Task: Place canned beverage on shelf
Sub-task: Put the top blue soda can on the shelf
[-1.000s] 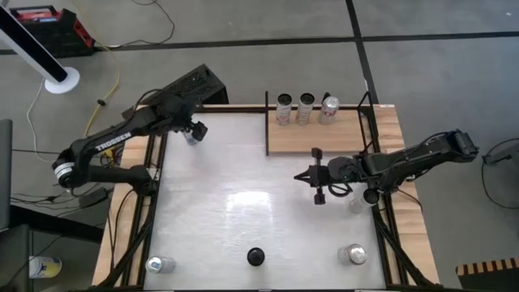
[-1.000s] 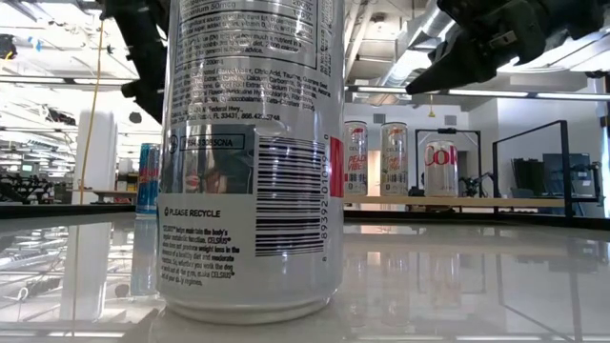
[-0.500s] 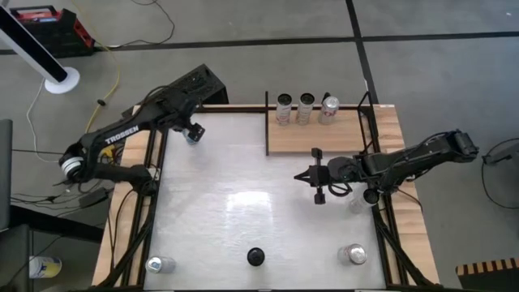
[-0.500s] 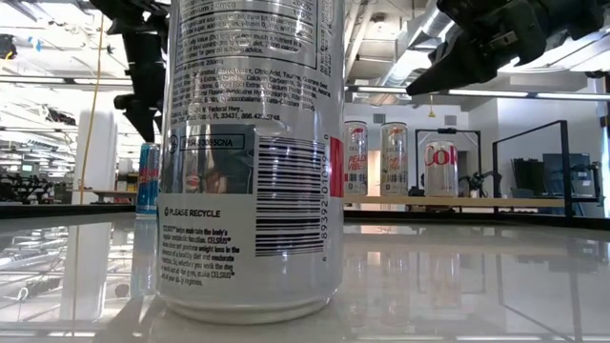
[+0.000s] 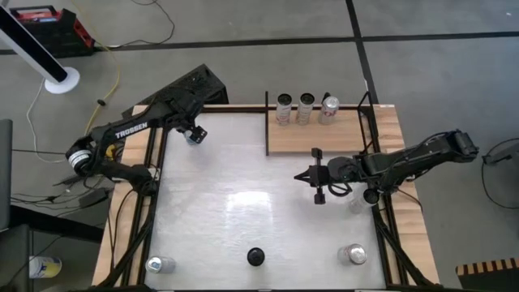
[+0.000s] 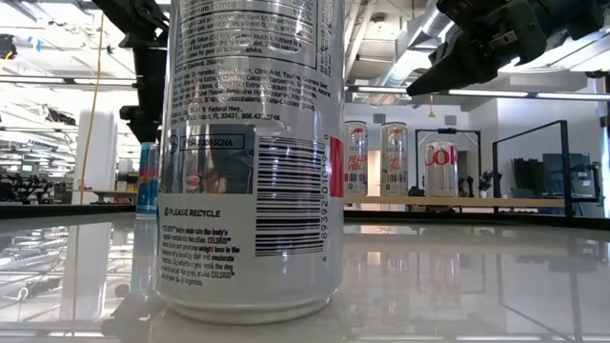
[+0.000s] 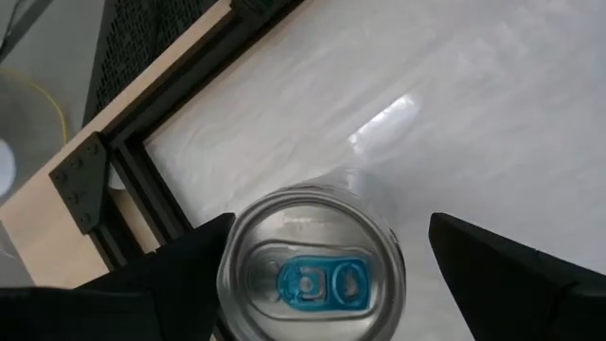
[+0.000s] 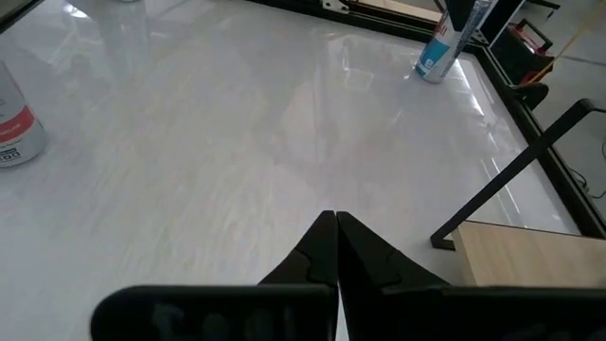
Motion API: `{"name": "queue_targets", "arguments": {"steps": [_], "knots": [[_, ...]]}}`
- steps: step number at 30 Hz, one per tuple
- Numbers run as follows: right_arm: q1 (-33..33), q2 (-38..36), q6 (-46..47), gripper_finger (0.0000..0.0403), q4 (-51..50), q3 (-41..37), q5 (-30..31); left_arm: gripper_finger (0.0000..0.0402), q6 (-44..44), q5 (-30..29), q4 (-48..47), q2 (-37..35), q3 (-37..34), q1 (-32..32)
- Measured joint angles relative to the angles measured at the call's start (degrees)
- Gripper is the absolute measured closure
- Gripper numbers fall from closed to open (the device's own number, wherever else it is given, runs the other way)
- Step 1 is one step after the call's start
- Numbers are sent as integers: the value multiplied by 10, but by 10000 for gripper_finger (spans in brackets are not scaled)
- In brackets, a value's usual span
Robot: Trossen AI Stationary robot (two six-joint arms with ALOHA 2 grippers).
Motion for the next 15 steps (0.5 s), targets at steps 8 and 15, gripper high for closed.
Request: {"name": "queue_targets", "arguments": {"steps": [8, 15], "knots": [[-1, 0, 0, 380, 0, 0, 0, 125, 1, 19, -8, 0, 0, -7], [-20, 0, 0, 380, 2, 0, 1, 183, -7, 58, -15, -1, 1, -34]]}}
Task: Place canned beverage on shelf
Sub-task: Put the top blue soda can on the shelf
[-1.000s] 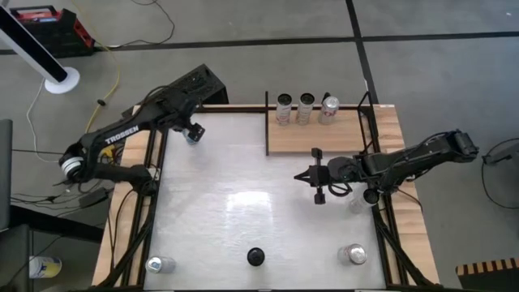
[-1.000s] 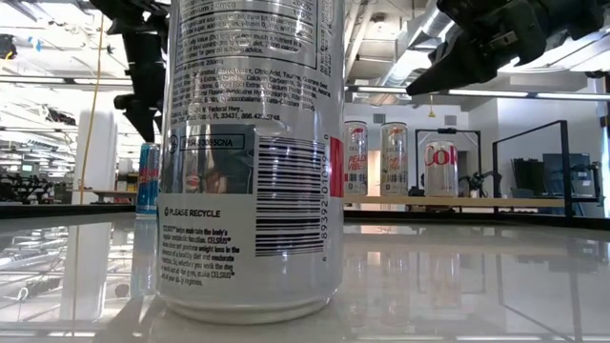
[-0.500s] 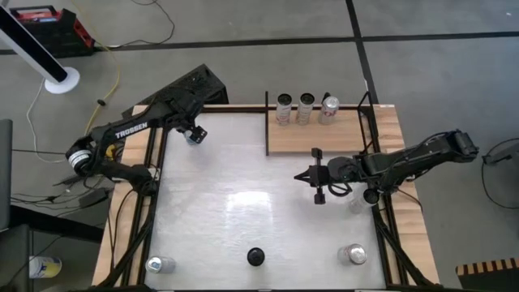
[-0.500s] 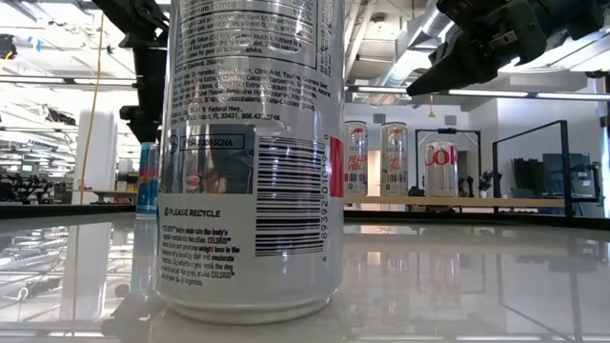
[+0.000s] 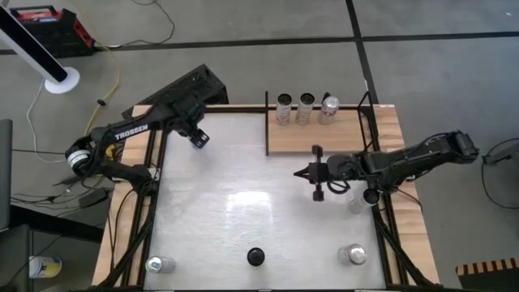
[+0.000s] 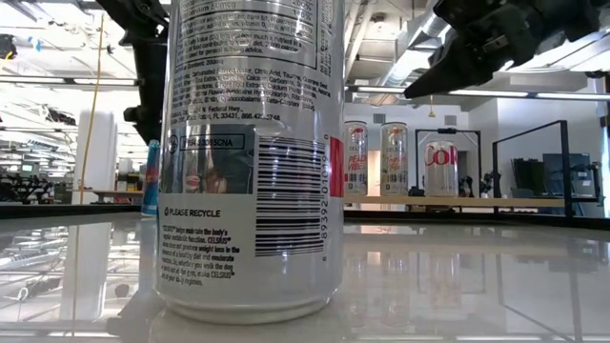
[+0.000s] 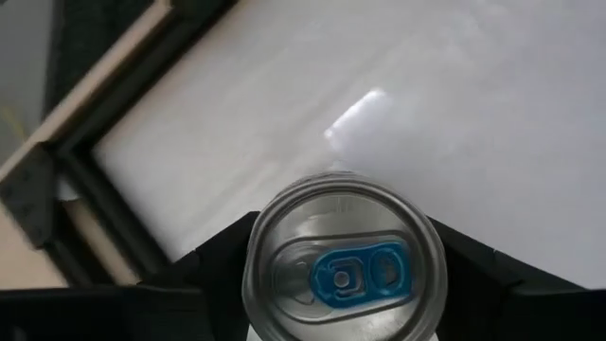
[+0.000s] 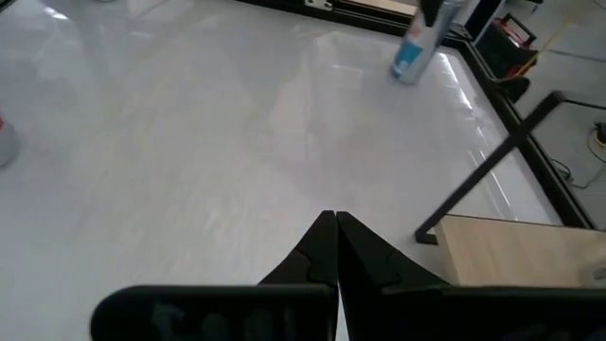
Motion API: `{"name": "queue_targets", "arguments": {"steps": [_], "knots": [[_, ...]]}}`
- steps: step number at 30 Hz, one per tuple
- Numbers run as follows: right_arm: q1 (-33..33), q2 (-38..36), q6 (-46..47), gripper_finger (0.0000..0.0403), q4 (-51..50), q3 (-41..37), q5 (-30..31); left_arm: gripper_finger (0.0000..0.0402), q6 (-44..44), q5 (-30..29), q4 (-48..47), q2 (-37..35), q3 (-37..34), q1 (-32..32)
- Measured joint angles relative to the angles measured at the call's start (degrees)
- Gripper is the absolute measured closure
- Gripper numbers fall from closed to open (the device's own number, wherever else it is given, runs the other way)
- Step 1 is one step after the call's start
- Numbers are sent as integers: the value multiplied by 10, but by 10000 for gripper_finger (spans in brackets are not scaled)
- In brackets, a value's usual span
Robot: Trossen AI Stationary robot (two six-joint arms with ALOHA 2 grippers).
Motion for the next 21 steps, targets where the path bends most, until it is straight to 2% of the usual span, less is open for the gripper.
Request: {"name": "queue_targets", "arguments": {"steps": [6, 10, 16, 21], "knots": [[-34, 0, 0, 380, 8, 0, -2, 183, -43, 49, 3, -1, 0, -86], [-57, 10, 0, 380, 43, 0, -41, 183, -82, 63, 29, 0, 2, -179], [-70, 50, -19, 377, 166, 1, -99, 183, -114, 65, 61, 1, 52, -310], [-68, 115, -39, 360, 279, 5, -167, 183, -114, 50, 69, 1, 106, -388]]}}
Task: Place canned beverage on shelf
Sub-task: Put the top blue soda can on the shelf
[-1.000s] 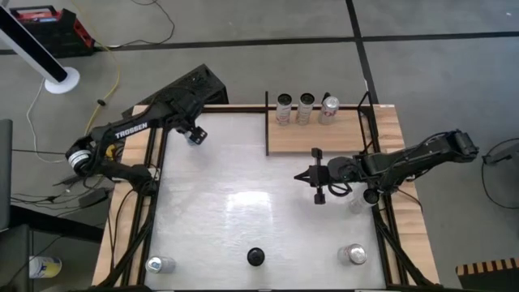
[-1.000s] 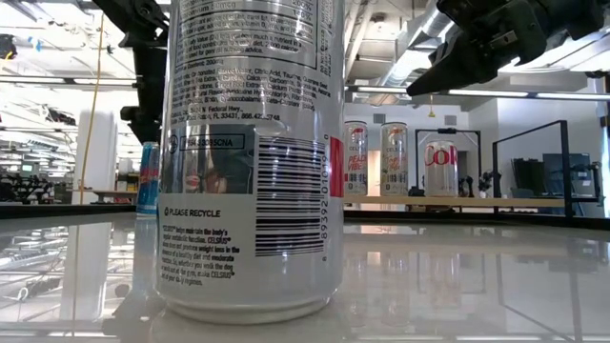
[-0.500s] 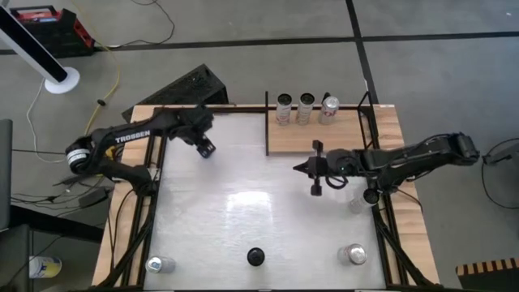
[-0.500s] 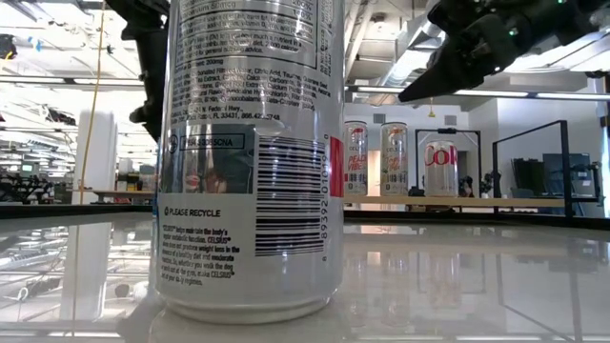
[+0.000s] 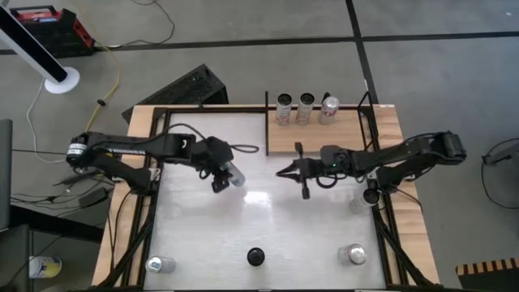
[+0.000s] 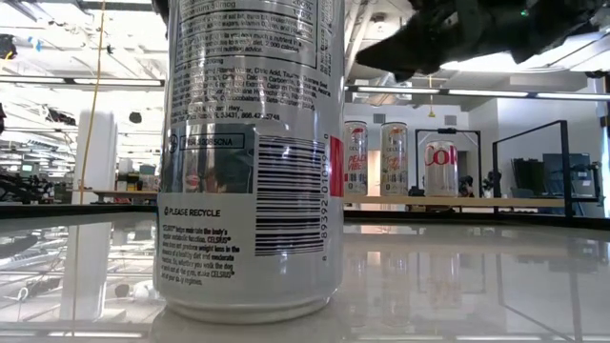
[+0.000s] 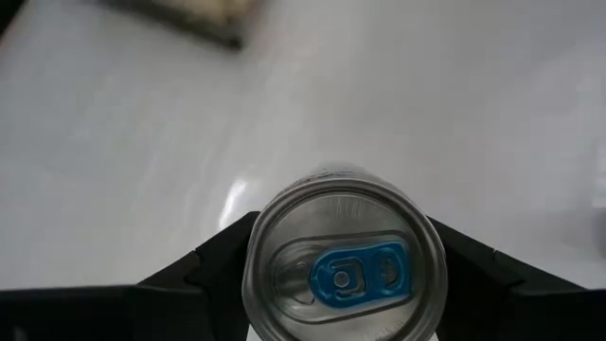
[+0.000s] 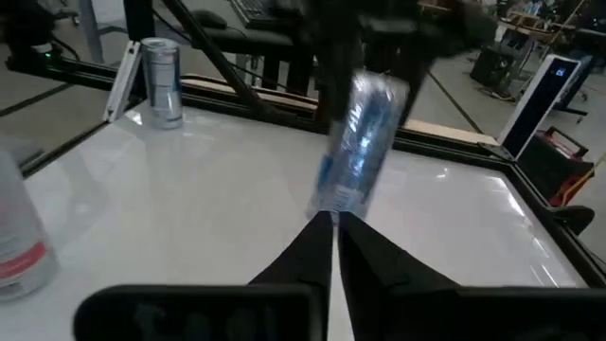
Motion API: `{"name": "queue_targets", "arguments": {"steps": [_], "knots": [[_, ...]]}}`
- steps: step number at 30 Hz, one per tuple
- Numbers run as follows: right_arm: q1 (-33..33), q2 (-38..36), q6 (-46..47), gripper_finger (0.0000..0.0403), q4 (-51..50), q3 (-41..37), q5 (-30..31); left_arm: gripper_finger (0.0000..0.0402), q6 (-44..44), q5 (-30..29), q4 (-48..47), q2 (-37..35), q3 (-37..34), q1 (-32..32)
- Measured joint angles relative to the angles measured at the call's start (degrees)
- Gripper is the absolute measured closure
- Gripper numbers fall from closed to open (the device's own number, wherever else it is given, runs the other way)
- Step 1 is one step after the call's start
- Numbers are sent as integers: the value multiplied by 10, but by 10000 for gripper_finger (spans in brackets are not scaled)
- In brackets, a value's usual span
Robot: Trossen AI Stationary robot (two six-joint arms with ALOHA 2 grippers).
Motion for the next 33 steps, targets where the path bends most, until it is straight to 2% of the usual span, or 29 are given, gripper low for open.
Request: {"name": "queue_targets", "arguments": {"steps": [4, 7, 12, 16, 20, 25, 33], "knots": [[4, 43, 2, 335, 8, 32, -1, 183, 13, -29, 1, -1, 29, -39], [8, 75, -2, 299, 5, 63, -1, 183, 22, -53, 6, 0, 39, -56], [16, 126, -11, 203, 3, 122, -1, 183, 33, -70, 10, -1, 45, -62], [15, 159, -20, 124, -36, 171, 1, 183, 39, -74, 10, 0, 45, -62], [9, 193, -9, 74, -73, 220, 1, 182, 45, -73, 10, 0, 45, -62], [4, 249, -2, 43, -91, 277, 2, 172, 52, -85, 11, 0, 45, -62], [-10, 319, 16, 41, -99, 342, 4, 169, 56, -84, 24, 0, 45, -62]]}}
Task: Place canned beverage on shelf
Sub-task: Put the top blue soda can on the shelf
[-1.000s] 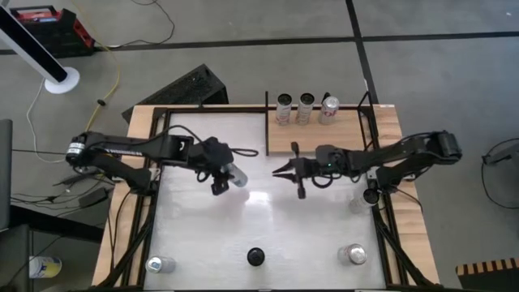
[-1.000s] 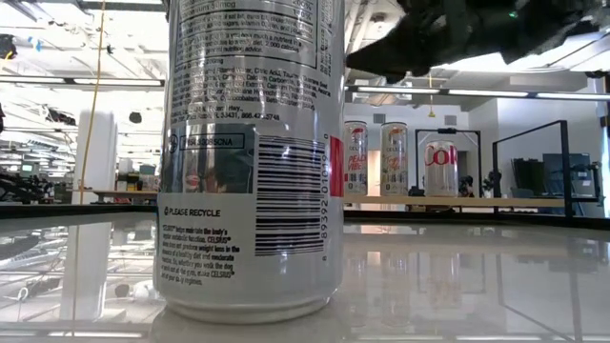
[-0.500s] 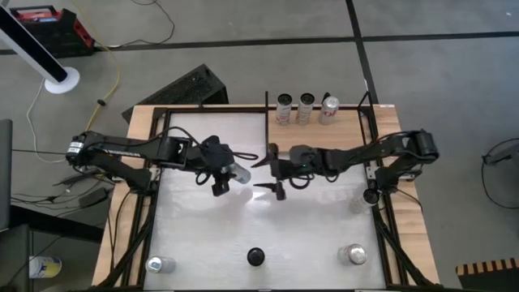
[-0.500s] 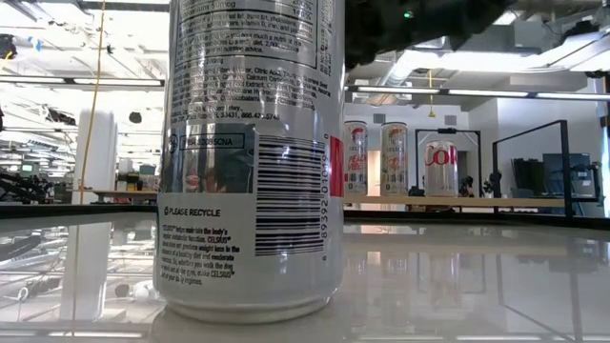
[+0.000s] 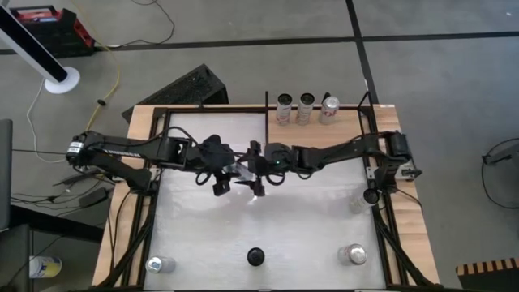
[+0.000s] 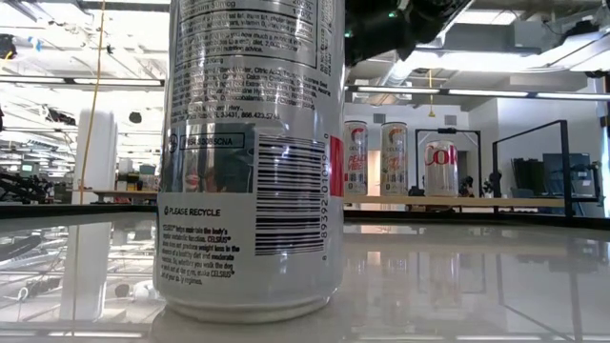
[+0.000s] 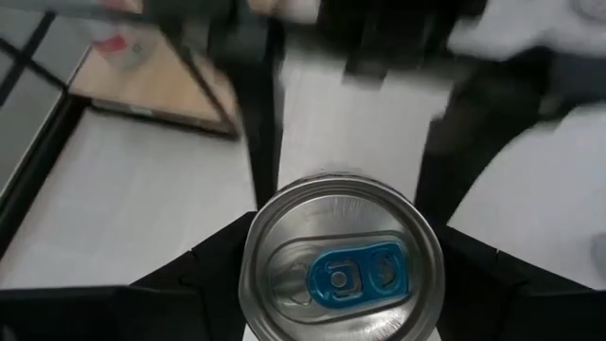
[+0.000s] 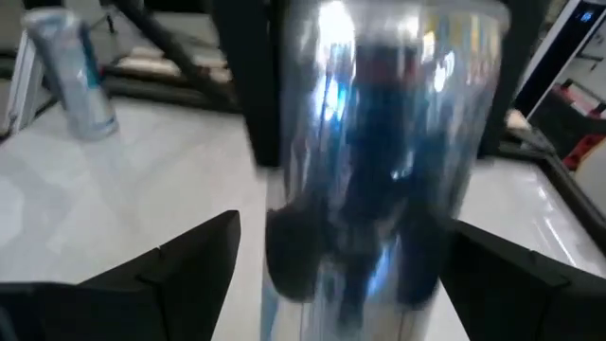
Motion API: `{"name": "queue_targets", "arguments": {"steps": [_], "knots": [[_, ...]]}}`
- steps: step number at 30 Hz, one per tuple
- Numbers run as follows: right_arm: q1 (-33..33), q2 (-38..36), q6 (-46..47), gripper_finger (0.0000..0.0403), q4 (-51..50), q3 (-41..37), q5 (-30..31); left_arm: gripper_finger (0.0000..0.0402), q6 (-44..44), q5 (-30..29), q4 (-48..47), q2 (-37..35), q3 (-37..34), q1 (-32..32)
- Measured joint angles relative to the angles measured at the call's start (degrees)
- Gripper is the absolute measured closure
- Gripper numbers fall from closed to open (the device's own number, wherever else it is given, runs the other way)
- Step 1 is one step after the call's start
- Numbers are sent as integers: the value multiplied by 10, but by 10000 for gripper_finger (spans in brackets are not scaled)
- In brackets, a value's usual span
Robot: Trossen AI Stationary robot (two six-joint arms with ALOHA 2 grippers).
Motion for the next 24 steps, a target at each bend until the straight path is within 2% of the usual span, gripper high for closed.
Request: {"name": "queue_targets", "arguments": {"steps": [5, 17, 20, 24], "knots": [[-9, 13, 8, 42, 4, 23, -1, 167, 9, -1, -1, 0, 0, 0], [-11, 11, 8, 43, -25, 22, -2, 167, 11, -2, -3, 0, 0, -1], [-11, 11, 8, 54, -28, 22, -2, 166, 11, -3, -3, 0, 0, -1], [-10, 11, 7, 87, -33, 22, -2, 166, 11, -3, -3, 0, 0, -1]]}}
